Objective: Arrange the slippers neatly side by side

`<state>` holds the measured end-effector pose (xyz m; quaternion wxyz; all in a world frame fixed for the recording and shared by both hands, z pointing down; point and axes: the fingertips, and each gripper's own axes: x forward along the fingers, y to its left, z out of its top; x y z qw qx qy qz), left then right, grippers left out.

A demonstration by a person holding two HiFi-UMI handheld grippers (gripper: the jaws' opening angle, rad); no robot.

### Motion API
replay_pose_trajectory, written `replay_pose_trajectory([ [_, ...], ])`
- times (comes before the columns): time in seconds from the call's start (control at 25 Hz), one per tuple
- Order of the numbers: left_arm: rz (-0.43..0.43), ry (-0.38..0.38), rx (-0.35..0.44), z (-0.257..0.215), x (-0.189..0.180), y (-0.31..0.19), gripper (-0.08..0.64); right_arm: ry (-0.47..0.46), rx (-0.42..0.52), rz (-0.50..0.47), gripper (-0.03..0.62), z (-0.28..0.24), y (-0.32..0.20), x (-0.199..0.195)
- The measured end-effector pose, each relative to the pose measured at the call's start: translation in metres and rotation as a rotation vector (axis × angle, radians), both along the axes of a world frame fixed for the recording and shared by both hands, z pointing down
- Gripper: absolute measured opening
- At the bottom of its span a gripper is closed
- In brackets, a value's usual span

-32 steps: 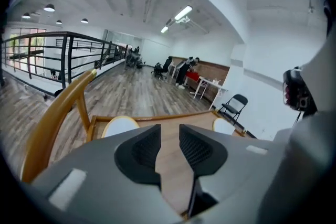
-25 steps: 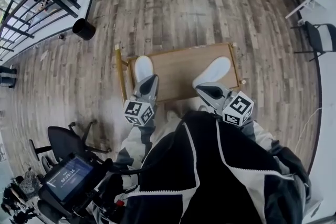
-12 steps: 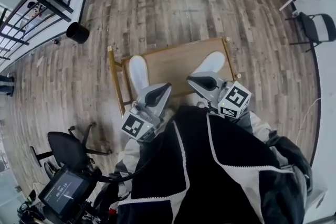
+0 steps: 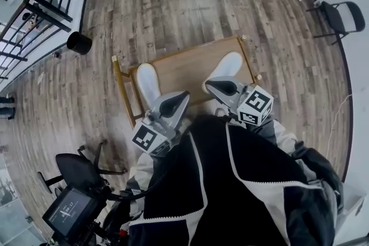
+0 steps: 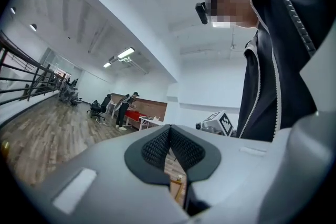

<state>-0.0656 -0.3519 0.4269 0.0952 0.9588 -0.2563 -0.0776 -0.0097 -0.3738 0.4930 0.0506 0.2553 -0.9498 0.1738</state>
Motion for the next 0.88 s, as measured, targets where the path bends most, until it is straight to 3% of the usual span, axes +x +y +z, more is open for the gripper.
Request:
replay_pose_trajectory([
  [0.08,0.021,0.033,0.006,-0.008,0.006,0.002,0.020,0.027,-0.045,0.054,0.006,0.018,-0.005,0.014],
  [0.16,0.034,0.010,-0.002,-0.002,0.008,0.005,0.020,0.056,-0.107,0.119,0.008,0.042,-0.011,0.030],
  [0.24,0.050,-0.008,-0.007,0.003,0.011,0.009,0.020,0.082,-0.185,0.181,0.092,0.068,-0.016,0.047],
  [0.48,0.091,-0.019,-0.005,0.004,0.020,0.018,0.020,0.167,-0.427,0.376,0.164,0.153,-0.032,0.095],
  [0.68,0.074,0.020,-0.053,0.006,0.015,0.013,0.020,0.216,-0.628,0.504,0.179,0.219,-0.044,0.126],
  [0.88,0.031,0.028,-0.048,0.006,0.004,0.006,0.020,0.308,-0.742,0.591,0.184,0.270,-0.055,0.152],
])
